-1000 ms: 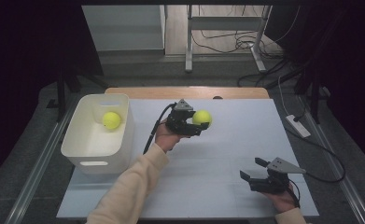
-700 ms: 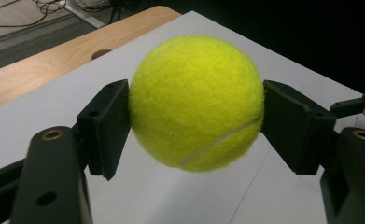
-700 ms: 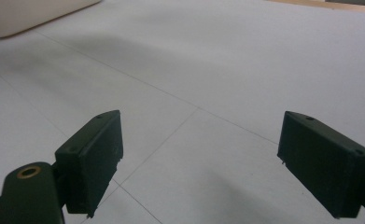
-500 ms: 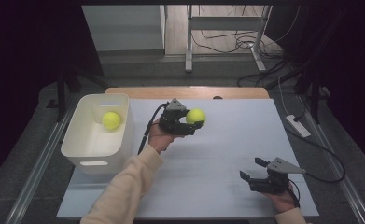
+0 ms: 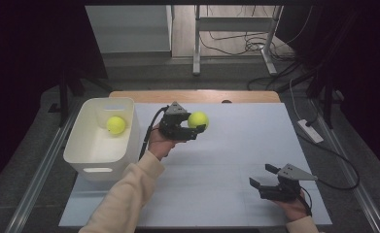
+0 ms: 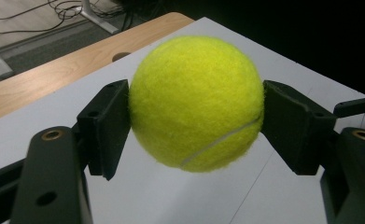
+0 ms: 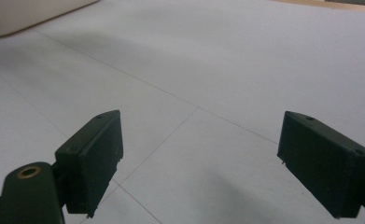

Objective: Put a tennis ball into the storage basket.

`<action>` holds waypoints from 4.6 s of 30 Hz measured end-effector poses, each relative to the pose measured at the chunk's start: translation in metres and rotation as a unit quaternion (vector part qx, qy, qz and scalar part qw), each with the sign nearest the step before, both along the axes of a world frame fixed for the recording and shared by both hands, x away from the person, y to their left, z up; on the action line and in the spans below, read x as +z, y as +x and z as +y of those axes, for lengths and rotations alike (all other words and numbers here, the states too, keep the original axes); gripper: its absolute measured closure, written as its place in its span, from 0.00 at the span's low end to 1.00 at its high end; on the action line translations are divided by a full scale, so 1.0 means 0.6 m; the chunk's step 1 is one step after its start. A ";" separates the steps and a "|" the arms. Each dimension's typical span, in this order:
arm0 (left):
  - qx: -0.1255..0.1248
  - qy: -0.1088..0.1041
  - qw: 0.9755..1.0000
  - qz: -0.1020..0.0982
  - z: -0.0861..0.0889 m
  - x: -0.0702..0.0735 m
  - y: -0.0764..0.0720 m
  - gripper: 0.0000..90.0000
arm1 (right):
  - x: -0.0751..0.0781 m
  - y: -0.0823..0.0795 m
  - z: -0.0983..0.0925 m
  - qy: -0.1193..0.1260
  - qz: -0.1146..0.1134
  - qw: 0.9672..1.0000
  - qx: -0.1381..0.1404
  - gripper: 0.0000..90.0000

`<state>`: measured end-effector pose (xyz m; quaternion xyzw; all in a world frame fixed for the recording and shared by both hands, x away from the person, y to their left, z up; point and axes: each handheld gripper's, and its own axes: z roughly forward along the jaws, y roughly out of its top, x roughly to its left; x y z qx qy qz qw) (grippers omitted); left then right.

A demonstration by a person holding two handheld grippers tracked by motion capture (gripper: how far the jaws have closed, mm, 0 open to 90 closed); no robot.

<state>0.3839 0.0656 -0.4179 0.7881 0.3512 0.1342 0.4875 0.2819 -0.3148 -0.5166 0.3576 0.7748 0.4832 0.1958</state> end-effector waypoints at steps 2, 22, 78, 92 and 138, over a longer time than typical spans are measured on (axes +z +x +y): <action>0.002 0.000 1.000 0.000 0.003 0.001 -0.001 0.31 | 0.000 0.000 0.000 0.000 0.000 1.000 0.000 0.16; 0.023 -0.011 1.000 -0.010 0.046 0.013 -0.017 0.31 | 0.000 0.000 0.002 -0.001 0.000 1.000 0.001 0.16; 0.067 -0.028 0.996 -0.044 0.134 0.066 -0.050 0.31 | 0.000 0.000 0.003 -0.001 0.001 1.000 -0.001 0.16; 0.091 -0.023 0.994 -0.050 0.169 0.073 -0.055 0.31 | 0.000 0.000 0.004 -0.003 0.002 1.000 -0.001 0.16; 0.177 -0.014 0.983 -0.044 0.283 0.062 -0.077 0.31 | 0.000 -0.001 0.005 -0.005 0.001 1.000 -0.003 0.16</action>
